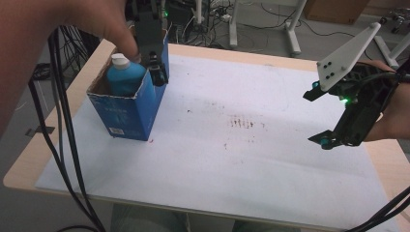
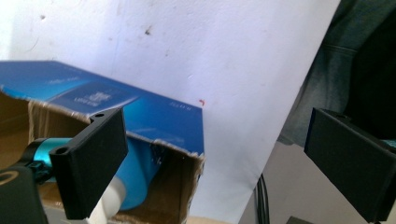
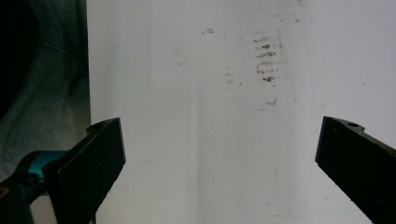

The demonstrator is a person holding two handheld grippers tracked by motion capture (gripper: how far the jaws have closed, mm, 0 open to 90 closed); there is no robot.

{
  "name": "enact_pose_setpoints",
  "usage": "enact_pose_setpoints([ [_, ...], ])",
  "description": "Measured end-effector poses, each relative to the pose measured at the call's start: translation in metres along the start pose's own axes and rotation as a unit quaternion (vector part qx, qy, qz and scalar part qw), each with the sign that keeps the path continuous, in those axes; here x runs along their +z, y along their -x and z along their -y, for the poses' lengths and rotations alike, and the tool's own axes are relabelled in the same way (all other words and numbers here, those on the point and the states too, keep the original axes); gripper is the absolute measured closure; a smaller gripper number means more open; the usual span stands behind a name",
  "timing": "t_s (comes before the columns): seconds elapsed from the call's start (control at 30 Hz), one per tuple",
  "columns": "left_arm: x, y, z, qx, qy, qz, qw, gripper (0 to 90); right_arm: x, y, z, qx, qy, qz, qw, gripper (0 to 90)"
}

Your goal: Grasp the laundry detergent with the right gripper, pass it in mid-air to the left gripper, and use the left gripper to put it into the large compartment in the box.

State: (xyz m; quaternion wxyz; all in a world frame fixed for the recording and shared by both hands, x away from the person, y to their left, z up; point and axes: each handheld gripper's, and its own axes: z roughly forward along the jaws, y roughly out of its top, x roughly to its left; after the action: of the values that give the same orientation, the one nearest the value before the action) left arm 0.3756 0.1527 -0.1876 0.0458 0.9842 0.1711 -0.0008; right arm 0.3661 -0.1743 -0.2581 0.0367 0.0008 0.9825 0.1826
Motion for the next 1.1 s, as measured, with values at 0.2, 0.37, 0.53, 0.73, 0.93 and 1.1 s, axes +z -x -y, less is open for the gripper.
enact_pose_setpoints([
  [0.2, 0.005, 0.008, -0.011, 0.023, -0.001, 0.008, 0.9997, 2.0, 0.0, 0.0, 0.002, 0.0, -0.012, -0.005, 0.9999, 0.6],
  [0.37, 0.009, 0.014, -0.021, 0.056, 0.0, 0.016, 0.9983, 1.7, 0.0, 0.001, 0.004, -0.001, -0.027, -0.011, 0.9996, 0.6],
  [0.53, 0.013, 0.017, -0.029, 0.075, 0.004, 0.019, 0.997, 1.7, 0.003, 0.005, 0.008, 0.0, -0.043, -0.02, 0.9989, 0.6],
  [0.73, 0.017, 0.014, -0.036, 0.085, -0.005, 0.014, 0.9963, 1.7, 0.01, 0.011, 0.008, 0.001, -0.059, -0.027, 0.9979, 0.6],
  [0.93, 0.02, 0.015, -0.04, 0.094, -0.005, 0.013, 0.9955, 1.7, 0.015, 0.015, 0.007, 0.001, -0.064, -0.035, 0.9974, 0.6],
  [1.1, 0.022, 0.014, -0.042, 0.094, -0.007, 0.012, 0.9955, 1.7, 0.016, 0.017, 0.008, 0.005, -0.065, -0.036, 0.9972, 0.7],
])
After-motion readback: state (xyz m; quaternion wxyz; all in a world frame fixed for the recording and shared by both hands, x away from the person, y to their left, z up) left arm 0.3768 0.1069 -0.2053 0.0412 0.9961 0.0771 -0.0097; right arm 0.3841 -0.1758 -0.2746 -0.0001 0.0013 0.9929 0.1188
